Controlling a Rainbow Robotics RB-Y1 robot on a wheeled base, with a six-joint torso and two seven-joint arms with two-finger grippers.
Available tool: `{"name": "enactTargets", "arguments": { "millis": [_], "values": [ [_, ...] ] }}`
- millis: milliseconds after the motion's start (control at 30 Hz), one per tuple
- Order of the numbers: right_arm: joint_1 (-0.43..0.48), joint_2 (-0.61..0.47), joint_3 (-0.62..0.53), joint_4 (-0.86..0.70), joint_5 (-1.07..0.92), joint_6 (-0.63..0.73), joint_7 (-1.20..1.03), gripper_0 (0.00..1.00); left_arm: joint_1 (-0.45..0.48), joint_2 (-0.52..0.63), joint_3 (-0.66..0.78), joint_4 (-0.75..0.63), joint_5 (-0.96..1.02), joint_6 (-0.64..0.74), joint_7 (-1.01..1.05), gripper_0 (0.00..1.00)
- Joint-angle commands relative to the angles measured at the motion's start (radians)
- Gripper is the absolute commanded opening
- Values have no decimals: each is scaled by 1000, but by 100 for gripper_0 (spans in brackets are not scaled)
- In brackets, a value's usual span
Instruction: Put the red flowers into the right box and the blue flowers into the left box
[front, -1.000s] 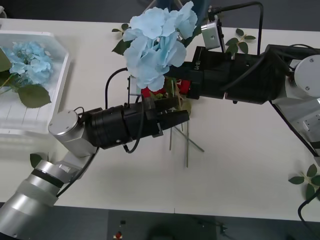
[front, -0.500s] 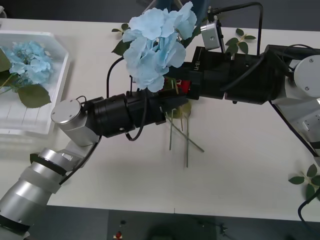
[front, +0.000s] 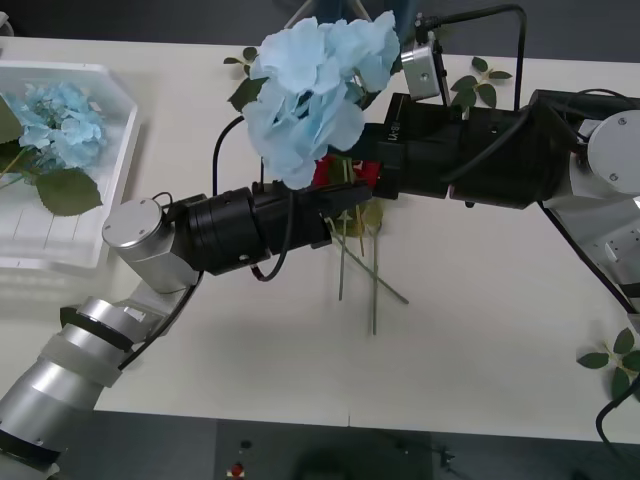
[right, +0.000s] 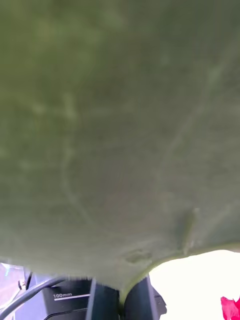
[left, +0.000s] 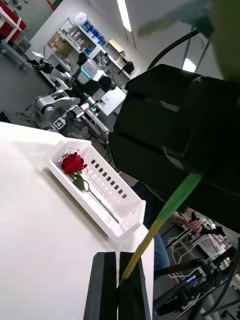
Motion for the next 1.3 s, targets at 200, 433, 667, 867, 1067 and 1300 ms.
{"name": "enactTargets", "arguments": {
  "millis": [200, 433, 667, 867, 1067, 1300],
  "values": [
    [-22, 33, 9, -15, 5, 0, 29, 100, -18, 14, -1, -14, 0, -14, -27, 0],
    [-22, 33, 9, -15, 5, -2, 29, 100, -32, 92, 42, -17, -4, 0, -27, 0],
    [-22, 31, 9, -15, 11, -2, 24, 100, -38, 152, 234, -23, -145, 112, -27, 0],
    [-24, 11, 6, -15, 37, -2, 7, 100, -41, 201, 439, -23, -337, 245, 273, 0],
    [-51, -58, 13, -15, 99, 26, -143, 100, -47, 299, 571, -23, -513, 336, 459, 0],
    [-183, -251, 153, -15, 264, 89, -643, 100, -51, 378, 769, -21, -728, 503, 562, 0]
  ]
}}
